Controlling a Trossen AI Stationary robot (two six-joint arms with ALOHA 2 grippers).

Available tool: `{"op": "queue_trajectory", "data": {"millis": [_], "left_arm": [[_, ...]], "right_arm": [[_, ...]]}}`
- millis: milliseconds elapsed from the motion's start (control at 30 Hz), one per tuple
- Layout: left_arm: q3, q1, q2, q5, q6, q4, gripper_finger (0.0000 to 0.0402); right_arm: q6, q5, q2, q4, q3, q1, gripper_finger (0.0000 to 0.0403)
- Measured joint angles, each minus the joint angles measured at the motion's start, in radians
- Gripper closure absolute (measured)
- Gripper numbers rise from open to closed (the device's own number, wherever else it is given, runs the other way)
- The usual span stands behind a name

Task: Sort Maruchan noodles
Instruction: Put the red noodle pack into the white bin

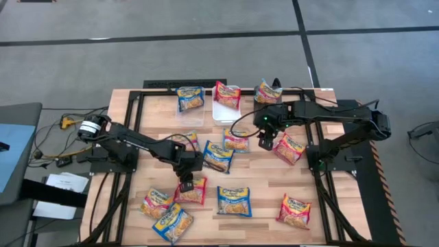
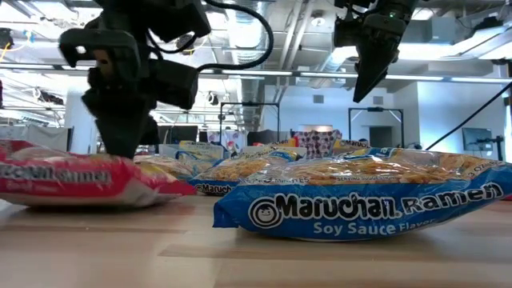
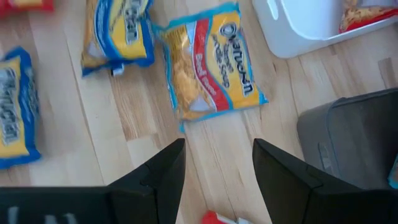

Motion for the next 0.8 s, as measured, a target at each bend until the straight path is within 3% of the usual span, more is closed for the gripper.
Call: {"op": "queue_trajectory", "data": {"millis": [233,400,800], "left_arm": [[0.108,0.040,-0.004,-0.004,0.090,-0.049,0.0400],[0.177,0.066,-0.004,-0.023,0.140,-0.070,0.0401],[0.362,0.122,-0.006,-0.235,0.383,-0.140,0.0401]], "right_arm": [[0.091,-0.005,0.000,0.001,0.000,0.021,0.0192],[0.095,-0.102,0.000,0.016,0.000,0.072,0.0192],[0.095,-0.109,0.035,0.187,0.000,0.181,0.0192]]}}
